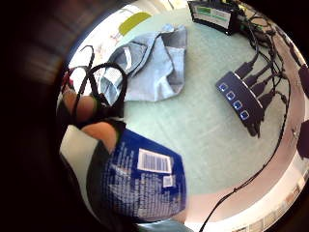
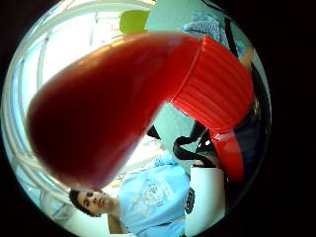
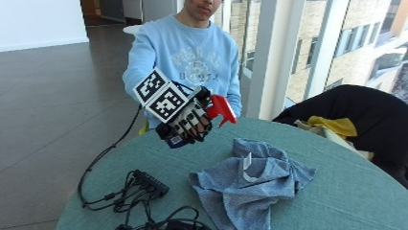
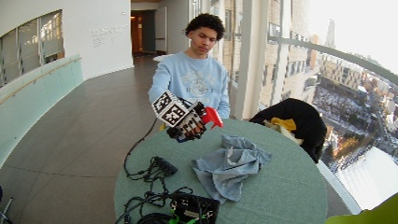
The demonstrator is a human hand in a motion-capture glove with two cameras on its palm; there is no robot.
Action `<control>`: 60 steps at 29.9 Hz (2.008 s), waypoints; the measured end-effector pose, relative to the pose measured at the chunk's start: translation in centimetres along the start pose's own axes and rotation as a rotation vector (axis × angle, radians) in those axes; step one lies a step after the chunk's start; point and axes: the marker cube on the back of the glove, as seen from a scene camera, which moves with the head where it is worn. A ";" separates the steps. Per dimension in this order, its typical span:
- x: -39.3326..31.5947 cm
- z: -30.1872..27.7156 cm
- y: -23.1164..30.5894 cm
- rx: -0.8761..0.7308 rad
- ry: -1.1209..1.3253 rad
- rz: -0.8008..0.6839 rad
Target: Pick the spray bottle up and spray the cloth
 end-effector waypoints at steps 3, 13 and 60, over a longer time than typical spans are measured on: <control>-0.1 0.1 -0.1 -0.001 0.001 0.000; -0.1 0.5 -0.2 -0.003 0.008 0.001; -23.7 25.5 -0.4 0.062 -0.625 -0.745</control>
